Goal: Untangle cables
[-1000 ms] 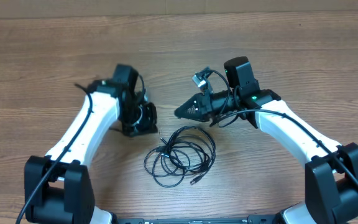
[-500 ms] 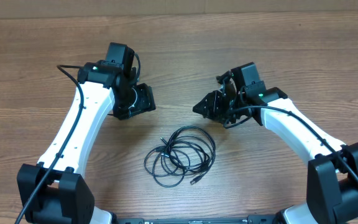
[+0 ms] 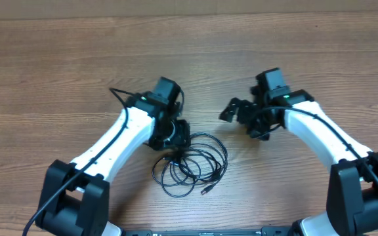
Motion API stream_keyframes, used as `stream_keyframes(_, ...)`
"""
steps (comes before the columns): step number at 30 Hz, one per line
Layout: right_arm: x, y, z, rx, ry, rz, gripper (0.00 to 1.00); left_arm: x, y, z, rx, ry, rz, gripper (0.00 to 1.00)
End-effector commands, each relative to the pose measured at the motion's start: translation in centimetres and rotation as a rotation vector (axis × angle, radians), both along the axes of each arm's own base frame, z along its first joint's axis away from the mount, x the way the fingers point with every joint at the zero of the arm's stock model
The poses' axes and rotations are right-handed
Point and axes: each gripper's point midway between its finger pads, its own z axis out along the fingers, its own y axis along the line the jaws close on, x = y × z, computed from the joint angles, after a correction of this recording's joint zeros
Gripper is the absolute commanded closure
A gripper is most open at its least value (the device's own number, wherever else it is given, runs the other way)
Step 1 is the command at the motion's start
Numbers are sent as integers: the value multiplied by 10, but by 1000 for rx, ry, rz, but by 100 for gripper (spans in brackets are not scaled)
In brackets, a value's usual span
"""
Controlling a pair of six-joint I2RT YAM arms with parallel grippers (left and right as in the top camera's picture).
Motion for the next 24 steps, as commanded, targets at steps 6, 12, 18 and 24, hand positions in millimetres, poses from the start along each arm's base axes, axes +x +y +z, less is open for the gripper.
stream_keyframes(6, 10, -32, 10, -24, -10, -90, 0, -13, 5, -38, 104, 78, -29, 50)
stream_keyframes(12, 12, -31, 10, -22, -19, -90, 0, -21, 8, -62, 143, 158, -35, 96)
stream_keyframes(18, 17, -30, 12, -18, -39, -90, 0, -12, 3, -45, 129, 128, -35, 96)
stream_keyframes(24, 17, -30, 12, -18, -39, -90, 0, 16, -12, 24, 79, 26, -35, 96)
